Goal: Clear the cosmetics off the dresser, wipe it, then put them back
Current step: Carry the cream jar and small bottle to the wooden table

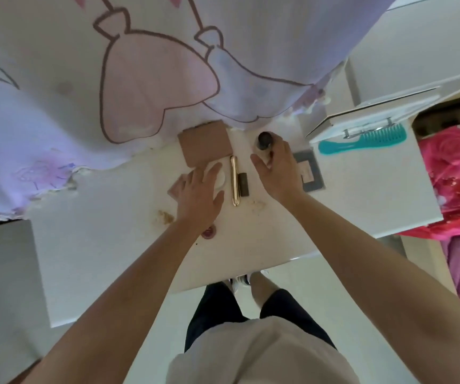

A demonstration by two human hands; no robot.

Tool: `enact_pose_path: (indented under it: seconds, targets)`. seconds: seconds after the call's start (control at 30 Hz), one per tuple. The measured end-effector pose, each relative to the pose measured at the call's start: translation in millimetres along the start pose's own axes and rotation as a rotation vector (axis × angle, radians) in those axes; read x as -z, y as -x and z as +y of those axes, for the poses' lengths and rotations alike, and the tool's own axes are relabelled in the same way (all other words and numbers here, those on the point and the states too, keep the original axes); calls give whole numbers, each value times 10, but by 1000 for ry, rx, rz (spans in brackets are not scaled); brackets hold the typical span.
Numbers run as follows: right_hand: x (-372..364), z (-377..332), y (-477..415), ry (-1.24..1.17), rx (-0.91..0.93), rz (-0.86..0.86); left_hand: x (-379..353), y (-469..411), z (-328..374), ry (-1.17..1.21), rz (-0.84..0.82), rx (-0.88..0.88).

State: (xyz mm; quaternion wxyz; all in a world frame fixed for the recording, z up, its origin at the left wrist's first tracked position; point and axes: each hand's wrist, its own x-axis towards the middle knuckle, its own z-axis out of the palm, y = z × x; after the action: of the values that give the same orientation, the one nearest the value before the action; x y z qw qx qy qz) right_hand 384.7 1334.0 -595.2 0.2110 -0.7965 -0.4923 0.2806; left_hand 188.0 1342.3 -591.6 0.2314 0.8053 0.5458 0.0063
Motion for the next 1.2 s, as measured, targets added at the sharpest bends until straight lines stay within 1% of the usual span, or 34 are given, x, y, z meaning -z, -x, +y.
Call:
enact_pose_path:
  seconds: [0.13,0.2,0.27,0.37,0.47,0.53,0.6,0.7,0.77,0.87,1.0,1.1,1.2]
  targets:
    - [8,-24,84,15,-50,-31,45,82,-28,110,46,49]
    - [95,-85,178,9,-64,-6,180,118,-15,181,82,78]
    - [253,-208,269,-9,-37,45,431,130,35,250,164,100]
    - [563,-458,371,-23,81,96,914,177,145,330,344,107]
    - [889,-782,471,-49,300,172,1397,314,265,378,531,82]
    - [1055,-1012,523,-75,399,193,1684,461,341,378,635,53]
    - [1144,-1240,573,-133,473,161,1931,668,391,358,713,50]
    - [1121,-1559,680,-180,574,88,2184,1133,384,299,849,109]
    - [1041,-1786,816,-215,643,22,2261,1551,341,244,935,203]
    - [843,-2150,1173,-315,783,-90,2276,2300,272,236,1061,414]
    - [487,-2656,1859,-480,927,-241,2264,3325,175,220,1212,638]
    - [293,-3052,2539,-577,1064,-333,2316,4116,100,191,1338,737]
    - [119,-3464,3330,-647,1252,-407,2365,5004,-32,171,1471,825]
